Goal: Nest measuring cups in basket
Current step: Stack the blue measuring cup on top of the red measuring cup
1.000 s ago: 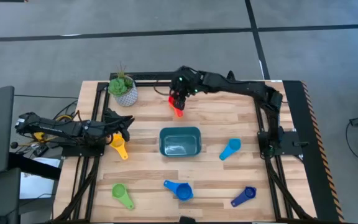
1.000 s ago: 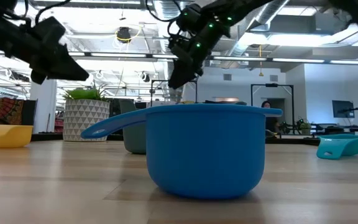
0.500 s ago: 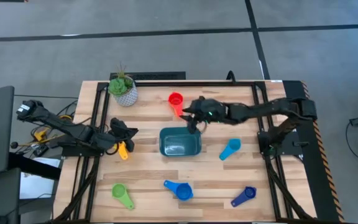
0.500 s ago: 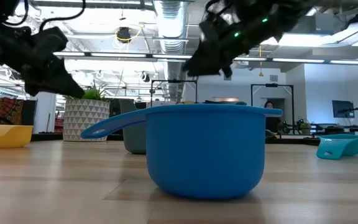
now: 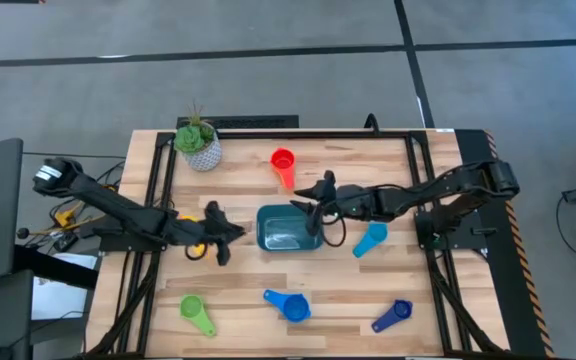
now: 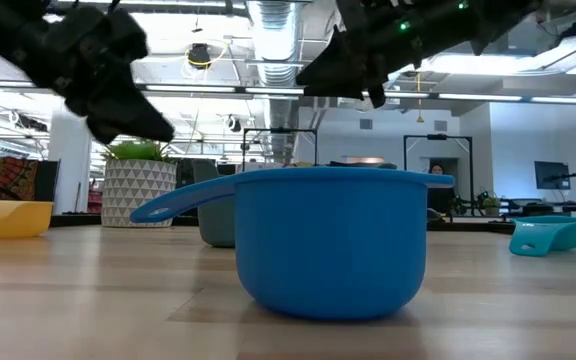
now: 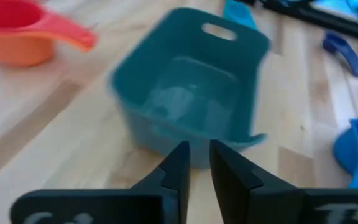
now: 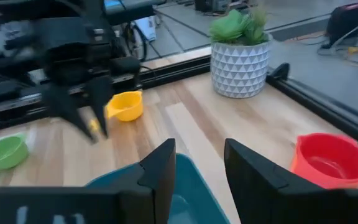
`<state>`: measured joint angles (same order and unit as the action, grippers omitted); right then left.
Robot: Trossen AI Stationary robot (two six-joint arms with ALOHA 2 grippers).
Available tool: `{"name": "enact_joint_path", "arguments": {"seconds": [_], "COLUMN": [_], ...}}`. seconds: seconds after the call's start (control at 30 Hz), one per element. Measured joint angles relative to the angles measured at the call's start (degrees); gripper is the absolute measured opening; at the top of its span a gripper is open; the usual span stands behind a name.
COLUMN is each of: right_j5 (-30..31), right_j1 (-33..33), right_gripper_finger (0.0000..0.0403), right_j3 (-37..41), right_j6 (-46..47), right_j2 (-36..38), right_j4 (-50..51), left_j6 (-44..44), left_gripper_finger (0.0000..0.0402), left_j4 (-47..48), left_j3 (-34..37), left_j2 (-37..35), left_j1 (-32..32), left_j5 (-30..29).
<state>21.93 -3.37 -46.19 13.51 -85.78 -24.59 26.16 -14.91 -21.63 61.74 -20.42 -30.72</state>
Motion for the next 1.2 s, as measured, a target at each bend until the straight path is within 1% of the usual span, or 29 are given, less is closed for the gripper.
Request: {"name": "enact_joint_path", "arguments": {"seconds": [0.13,0.3,0.43,0.57,0.63,0.73,0.9,1.03,1.13,1.2], "right_j5": [7.6,14.1,19.9,27.3,30.1,32.2,32.9,32.4,32.2,32.2], "right_j1": [-2.4,-5.8,-9.3,-12.6,-14.0,-15.2,-15.4,-15.7,-16.3,-16.7], "right_gripper_finger": [0.0151,0.0140,0.0133,0.0128,0.0127,0.0128,0.0133,0.0137,0.0139,0.0138], "right_j3": [0.0,0.0,0.0,0.0,0.2,0.0,0.1,0.1,0.1,0.1], "right_j6": [-0.3,0.4,2.0,5.9,8.0,11.8,16.1,16.7,18.3,19.4], "right_j2": [0.0,0.0,0.4,1.0,1.7,1.9,1.8,1.8,1.8,1.7], "right_j4": [0.9,5.0,10.3,16.0,19.3,23.0,26.0,25.4,25.4,25.4], "left_j6": [-6.4,-7.8,-4.2,3.8,8.5,14.5,23.4,26.9,27.0,25.6], "left_gripper_finger": [0.0087,0.0116,0.0122,0.0122,0.0122,0.0122,0.0122,0.0118,0.0113,0.0110], "left_j4": [1.7,12.3,25.1,42.4,51.4,60.5,73.8,81.6,84.8,85.8], "left_j3": [-8.3,-19.0,-26.1,-31.4,-32.9,-33.5,-33.5,-33.4,-33.4,-32.9], "left_j2": [8.9,16.7,19.9,19.9,18.7,16.7,15.0,15.0,15.0,14.9], "left_j1": [-0.7,-0.7,-0.7,-1.0,-1.3,-1.8,-1.8,-1.0,0.6,2.0], "left_j5": [0.9,0.2,0.3,0.1,-0.4,-2.5,-4.8,-6.0,-6.0,-6.1]}}
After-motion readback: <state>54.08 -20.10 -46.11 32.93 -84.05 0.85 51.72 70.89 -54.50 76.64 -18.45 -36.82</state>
